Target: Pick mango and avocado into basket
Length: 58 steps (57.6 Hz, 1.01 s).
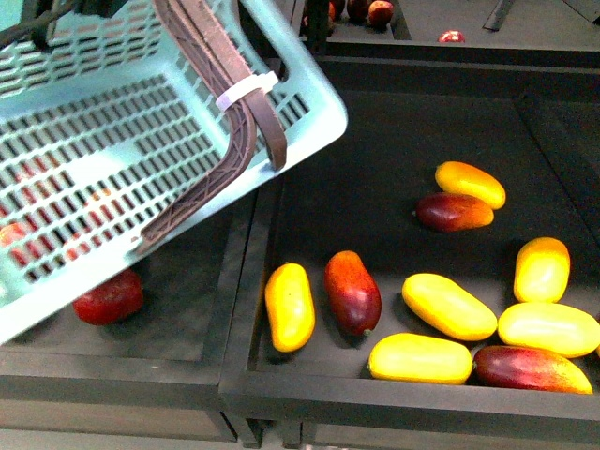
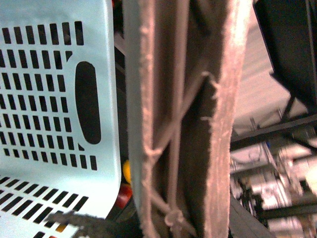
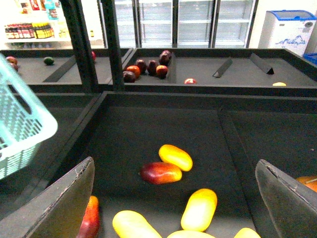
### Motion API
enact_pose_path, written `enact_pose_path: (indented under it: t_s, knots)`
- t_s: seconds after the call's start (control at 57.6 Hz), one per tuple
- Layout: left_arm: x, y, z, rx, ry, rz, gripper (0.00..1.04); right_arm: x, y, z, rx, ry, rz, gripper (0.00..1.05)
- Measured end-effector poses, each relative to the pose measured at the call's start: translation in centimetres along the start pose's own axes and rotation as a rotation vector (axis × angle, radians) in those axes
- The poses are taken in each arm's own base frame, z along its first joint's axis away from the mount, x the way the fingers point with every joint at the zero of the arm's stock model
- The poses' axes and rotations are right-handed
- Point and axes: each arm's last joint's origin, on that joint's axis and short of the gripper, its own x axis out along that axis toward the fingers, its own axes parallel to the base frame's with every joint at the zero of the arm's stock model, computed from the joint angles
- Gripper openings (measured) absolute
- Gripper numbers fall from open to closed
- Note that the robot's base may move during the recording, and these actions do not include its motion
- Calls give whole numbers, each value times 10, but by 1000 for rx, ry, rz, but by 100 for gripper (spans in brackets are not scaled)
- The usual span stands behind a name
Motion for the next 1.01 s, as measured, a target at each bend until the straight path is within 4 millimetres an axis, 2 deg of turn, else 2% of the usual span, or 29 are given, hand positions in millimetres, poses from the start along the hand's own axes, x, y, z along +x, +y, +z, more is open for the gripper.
enact_pose_path:
  t_s: [0.174,0.347,0.556,0.677,0.712,0.799,0.868,1.007]
  knots:
    - [27,-16,15,167,235,-223,15,0,0,0,0,0,-2,96]
    - [41,-29,20,176,449,-377,15,0,0,0,0,0,-3,96]
    - [45,-48,2,189,702,-489,15,0,0,0,0,0,-3,96]
    - [45,-51,-6,192,736,-489,15,0,0,0,0,3,-3,96]
    - [45,-51,-6,197,737,-493,15,1,-1,-1,51,155,69,96]
    - [45,-51,-6,215,732,-498,15,9,-9,-4,144,462,76,96]
    - [45,-51,-6,225,729,-501,15,20,-21,-7,164,550,26,96]
    - [45,-49,-4,225,720,-489,15,54,-47,-5,95,593,-85,96]
